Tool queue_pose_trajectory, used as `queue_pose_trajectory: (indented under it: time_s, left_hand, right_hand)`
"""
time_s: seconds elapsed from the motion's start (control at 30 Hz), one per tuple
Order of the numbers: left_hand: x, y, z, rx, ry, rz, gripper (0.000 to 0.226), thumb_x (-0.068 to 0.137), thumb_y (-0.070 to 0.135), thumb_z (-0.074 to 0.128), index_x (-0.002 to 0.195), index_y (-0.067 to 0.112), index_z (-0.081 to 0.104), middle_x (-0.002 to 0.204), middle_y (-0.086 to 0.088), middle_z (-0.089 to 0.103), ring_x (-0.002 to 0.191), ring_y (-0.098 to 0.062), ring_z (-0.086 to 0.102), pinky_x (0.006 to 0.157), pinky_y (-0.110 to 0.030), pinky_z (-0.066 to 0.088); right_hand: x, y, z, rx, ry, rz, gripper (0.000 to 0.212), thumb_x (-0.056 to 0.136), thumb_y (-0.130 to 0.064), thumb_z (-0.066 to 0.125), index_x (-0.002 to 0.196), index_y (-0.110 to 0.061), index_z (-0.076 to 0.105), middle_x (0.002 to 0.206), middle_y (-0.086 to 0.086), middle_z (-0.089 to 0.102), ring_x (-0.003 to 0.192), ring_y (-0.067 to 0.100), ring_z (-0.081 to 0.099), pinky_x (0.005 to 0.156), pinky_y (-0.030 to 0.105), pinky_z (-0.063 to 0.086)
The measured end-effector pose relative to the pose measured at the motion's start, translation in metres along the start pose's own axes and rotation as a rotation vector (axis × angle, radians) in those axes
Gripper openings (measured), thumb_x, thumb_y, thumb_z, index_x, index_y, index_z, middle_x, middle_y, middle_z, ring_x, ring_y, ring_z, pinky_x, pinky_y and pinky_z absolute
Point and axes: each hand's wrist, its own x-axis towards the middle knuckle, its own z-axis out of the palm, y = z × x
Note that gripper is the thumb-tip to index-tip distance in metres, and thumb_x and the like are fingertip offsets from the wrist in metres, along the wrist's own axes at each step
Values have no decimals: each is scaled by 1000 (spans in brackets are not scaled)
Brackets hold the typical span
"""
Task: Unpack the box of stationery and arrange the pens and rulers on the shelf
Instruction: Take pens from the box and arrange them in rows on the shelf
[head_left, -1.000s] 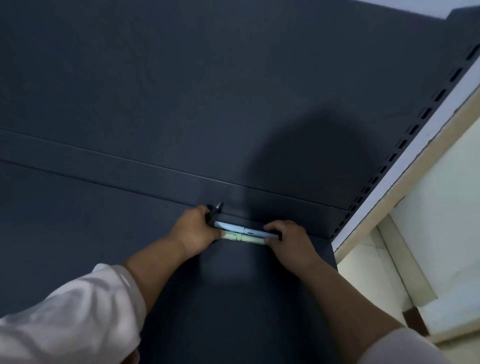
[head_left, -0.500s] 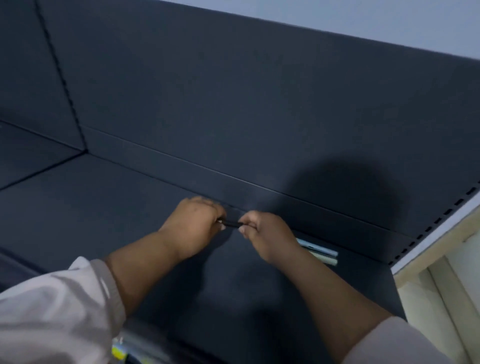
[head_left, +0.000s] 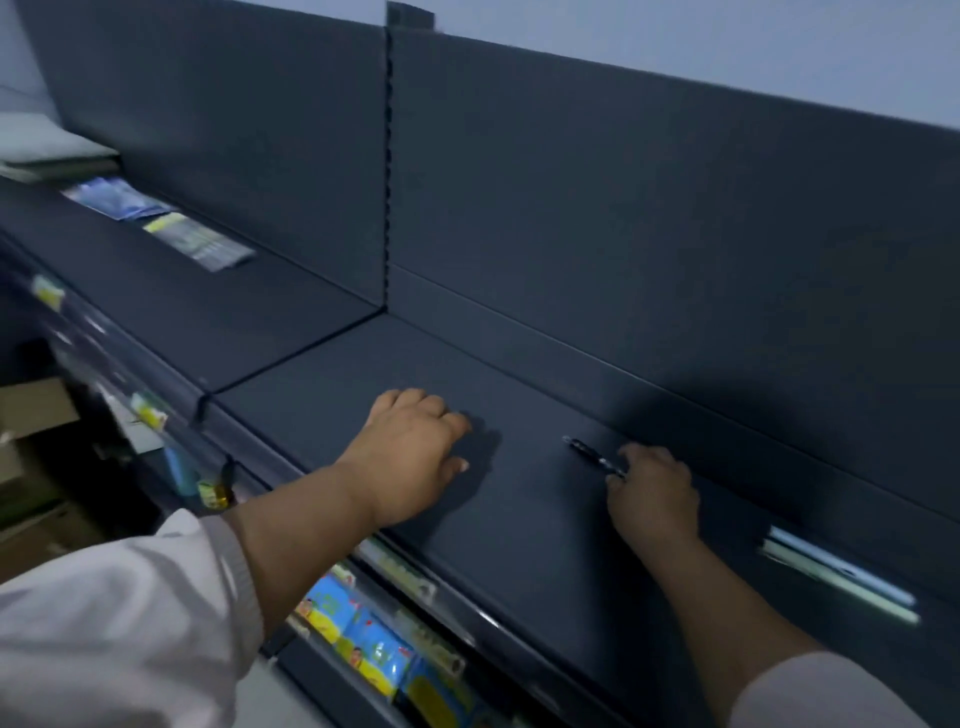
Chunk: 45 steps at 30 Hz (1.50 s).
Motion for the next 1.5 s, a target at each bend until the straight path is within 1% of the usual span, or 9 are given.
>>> queue_pose_trajectory:
  time_s: [0.13, 0.23, 0.37, 0.57, 0.67, 0.87, 1.07, 1.17, 1.5]
  left_hand:
    - [-35, -60, -20, 26, 29, -39, 49, 94, 47, 45, 139, 29, 40, 128, 1, 48, 126, -23, 36, 106, -35, 22]
    - [-73, -115, -40, 53, 58, -129, 47, 94, 47, 46, 136, 28, 43, 125, 0, 49, 124, -24, 36, 105, -36, 24]
    - [-131, -185, -63, 75, 89, -325, 41, 91, 45, 48, 128, 26, 49, 121, 0, 50, 121, -24, 40, 100, -36, 27]
    - [-217, -269, -83, 119, 125, -629, 44, 89, 46, 51, 130, 27, 48, 126, 0, 51, 123, -25, 41, 100, -36, 29]
    - [-253, -303, -88, 139, 104, -759, 44, 92, 45, 49, 131, 25, 47, 129, -1, 49, 125, -25, 40, 102, -36, 28]
    - [-293, -379, -84, 163, 67, -929, 43, 93, 47, 46, 130, 25, 47, 127, 0, 51, 122, -23, 43, 101, -37, 31]
    - [-296, -481, -66, 138, 41, -1050, 44, 92, 46, 47, 132, 28, 45, 122, 2, 52, 116, -21, 46, 98, -37, 34]
    - [-294, -532, -57, 111, 12, -1100, 41, 93, 45, 46, 129, 27, 47, 122, 1, 53, 113, -22, 46, 96, -37, 36]
    - [-324, -675, -24, 15, -77, -1157, 42, 94, 42, 47, 130, 21, 47, 125, -3, 52, 116, -25, 46, 95, -37, 36]
  right_hand:
    - [-10, -116, 7, 96, 16, -261, 33, 92, -25, 57, 123, -15, 58, 127, 7, 54, 116, 28, 45, 94, 35, 38]
    - [-28, -208, 9, 154, -7, -439, 33, 95, -27, 53, 127, -19, 55, 130, 2, 52, 121, 23, 41, 100, 35, 34]
    - [-56, -308, 11, 159, -72, -658, 35, 98, -30, 48, 131, -20, 51, 135, -1, 48, 124, 20, 39, 102, 37, 35]
    - [-100, -436, 34, 166, -161, -945, 38, 95, -30, 51, 131, -18, 53, 138, 2, 48, 126, 24, 40, 104, 35, 34]
    - [-119, -487, 50, 174, -245, -1048, 39, 96, -33, 50, 132, -20, 52, 139, -1, 46, 128, 22, 38, 106, 36, 33]
    - [-129, -578, 86, 211, -332, -1183, 39, 97, -34, 48, 133, -21, 51, 138, -5, 45, 127, 18, 36, 106, 34, 33]
    - [-105, -678, 143, 184, -373, -1245, 40, 96, -35, 50, 133, -20, 52, 131, -4, 48, 123, 20, 39, 102, 34, 36]
    - [-92, -727, 175, 138, -414, -1277, 42, 95, -34, 51, 135, -20, 49, 135, -2, 47, 126, 20, 39, 104, 32, 35]
    - [-83, -860, 261, -15, -516, -1283, 47, 96, -35, 52, 139, -18, 44, 142, 0, 42, 129, 21, 37, 107, 34, 34]
